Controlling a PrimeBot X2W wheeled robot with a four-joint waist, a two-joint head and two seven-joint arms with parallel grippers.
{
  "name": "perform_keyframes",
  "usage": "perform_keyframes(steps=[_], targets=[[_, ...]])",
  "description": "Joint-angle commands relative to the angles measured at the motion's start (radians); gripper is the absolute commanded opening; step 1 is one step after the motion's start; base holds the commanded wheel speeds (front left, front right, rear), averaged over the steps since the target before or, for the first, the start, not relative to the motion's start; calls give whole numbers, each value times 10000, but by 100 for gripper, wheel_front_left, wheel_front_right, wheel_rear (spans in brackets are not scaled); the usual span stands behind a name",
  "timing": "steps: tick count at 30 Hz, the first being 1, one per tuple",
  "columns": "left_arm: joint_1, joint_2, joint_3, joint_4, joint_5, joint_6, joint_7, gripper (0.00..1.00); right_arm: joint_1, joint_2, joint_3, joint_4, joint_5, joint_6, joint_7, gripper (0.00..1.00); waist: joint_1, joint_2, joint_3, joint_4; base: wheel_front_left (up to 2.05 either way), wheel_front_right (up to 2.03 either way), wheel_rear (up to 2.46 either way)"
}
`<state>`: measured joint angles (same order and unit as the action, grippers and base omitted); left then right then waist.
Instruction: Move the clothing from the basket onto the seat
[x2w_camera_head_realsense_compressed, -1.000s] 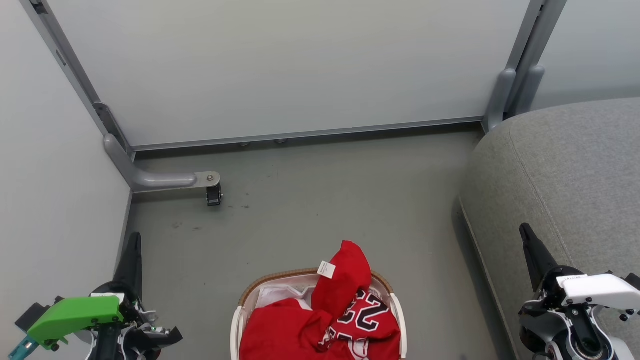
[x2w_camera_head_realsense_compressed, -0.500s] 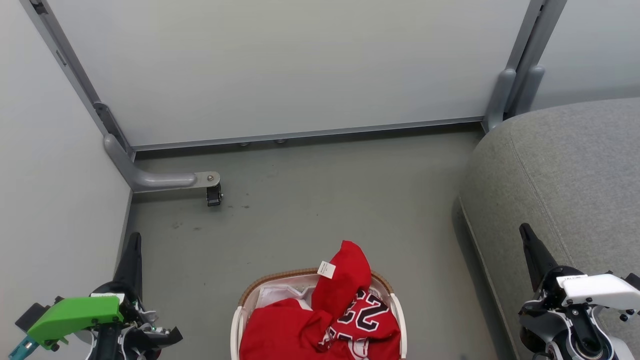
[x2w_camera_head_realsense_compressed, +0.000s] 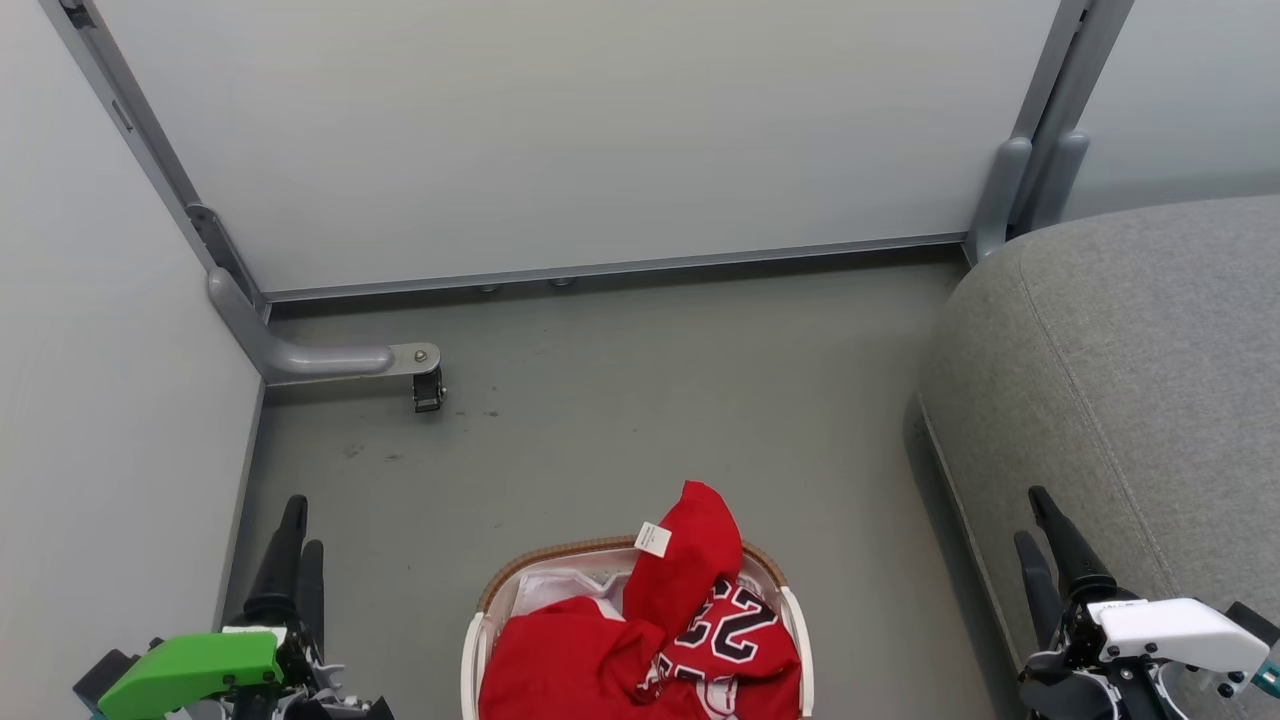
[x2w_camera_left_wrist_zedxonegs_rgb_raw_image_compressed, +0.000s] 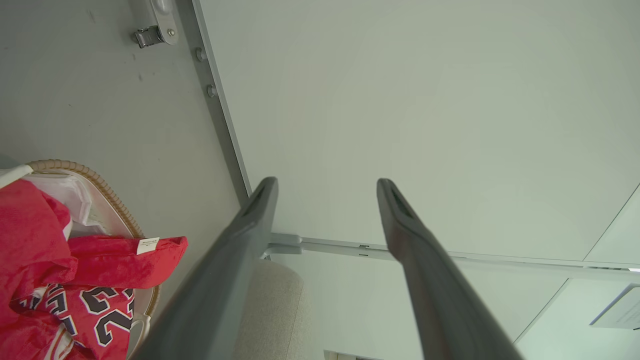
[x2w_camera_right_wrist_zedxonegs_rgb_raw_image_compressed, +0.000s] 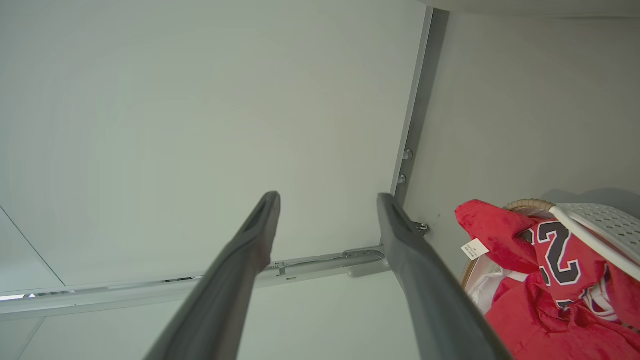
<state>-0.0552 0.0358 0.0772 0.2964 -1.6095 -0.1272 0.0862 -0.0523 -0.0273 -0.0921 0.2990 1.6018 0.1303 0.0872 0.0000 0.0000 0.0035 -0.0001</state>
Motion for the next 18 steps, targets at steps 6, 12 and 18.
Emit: perform_keyframes(steps=[6,12,18], targets=[[-72,45,-362,-328,247,-13,-362,100,-126,-91,84,-156,-426,2,-365,100,0,0,4,2,0,0,0],[-83,56,-508,-463,864,-11,-629,100,-169,-107,-28,-129,-1108,3,-634,100,0,0,8,8,0,0,0],[-88,67,-650,-757,1965,122,-879,100,-170,-122,-64,-413,-2211,3,-884,100,0,0,17,15,0,0,0]])
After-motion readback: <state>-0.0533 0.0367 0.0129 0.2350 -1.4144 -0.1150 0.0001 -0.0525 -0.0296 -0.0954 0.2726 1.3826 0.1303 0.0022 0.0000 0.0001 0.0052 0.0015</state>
